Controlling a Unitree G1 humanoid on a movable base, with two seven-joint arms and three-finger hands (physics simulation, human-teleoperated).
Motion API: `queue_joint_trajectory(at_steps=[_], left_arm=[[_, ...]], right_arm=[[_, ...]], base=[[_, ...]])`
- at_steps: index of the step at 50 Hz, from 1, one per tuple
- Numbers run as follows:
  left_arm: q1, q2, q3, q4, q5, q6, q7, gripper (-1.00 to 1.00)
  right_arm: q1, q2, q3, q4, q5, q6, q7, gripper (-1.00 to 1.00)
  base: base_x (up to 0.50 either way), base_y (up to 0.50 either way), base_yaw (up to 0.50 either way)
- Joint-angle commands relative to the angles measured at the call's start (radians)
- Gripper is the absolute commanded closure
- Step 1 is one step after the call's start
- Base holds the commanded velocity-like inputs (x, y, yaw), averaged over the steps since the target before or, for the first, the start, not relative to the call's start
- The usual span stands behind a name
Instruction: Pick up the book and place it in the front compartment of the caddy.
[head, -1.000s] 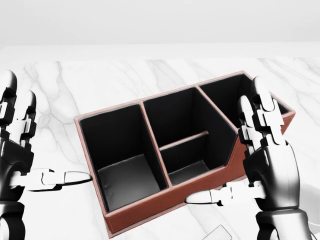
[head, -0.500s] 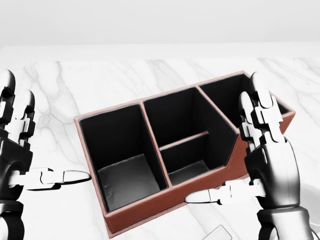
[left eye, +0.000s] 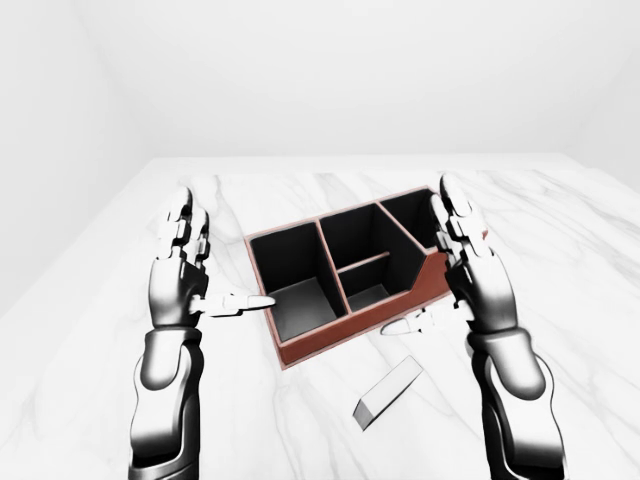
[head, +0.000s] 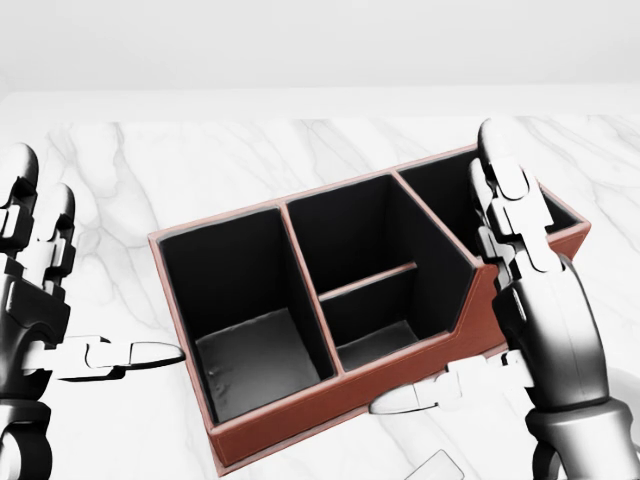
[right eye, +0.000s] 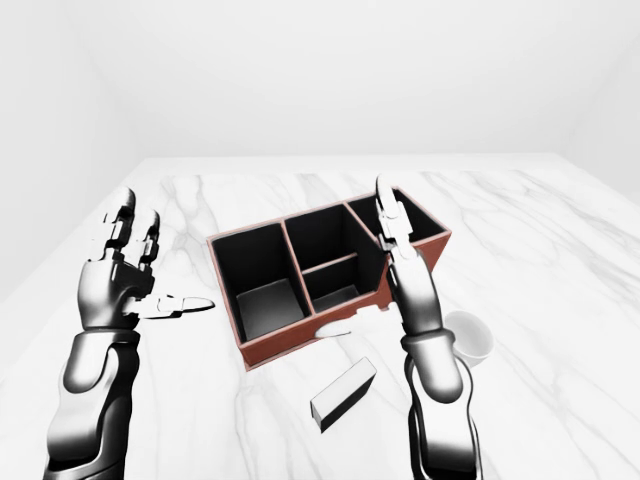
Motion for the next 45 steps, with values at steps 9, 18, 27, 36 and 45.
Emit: queue_joint_trajectory(at_steps=[9,18,27,36,45], left_arm=[[-0.002,0.002,0.001,0.01,0.001,0.0,0.001,-0.96],[-0.003,0.001,-0.002,0.022,0.005,0.0,0.0,-0.96],[-0.002,0.001,-0.001,0.015,0.005,0.0,-0.001,-0.96],[0.0,0.001,-0.001,0.012,0.005,0.0,-0.002,-0.96],[-0.001,0.001,-0.002,0.015,0.007,0.0,-0.002,-0.96]], right_arm=[[-0.034,-0.039,-0.064,-0.092,-0.077,0.0,0.149,-1.0],[-0.004,-0.046,-0.066,-0.106,-0.129,0.0,0.222,-1.0],[0.011,-0.037,-0.067,-0.136,-0.162,0.0,0.265,-1.0],[0.028,-0.039,-0.063,-0.194,-0.207,0.0,0.32,-1.0],[0.045,-0.03,-0.059,-0.22,-0.246,0.0,0.36,-1.0]], base=[[0.0,0.0,0.0],[0.0,0.0,0.0],[0.0,0.0,0.0],[0.0,0.0,0.0],[0.0,0.0,0.0]])
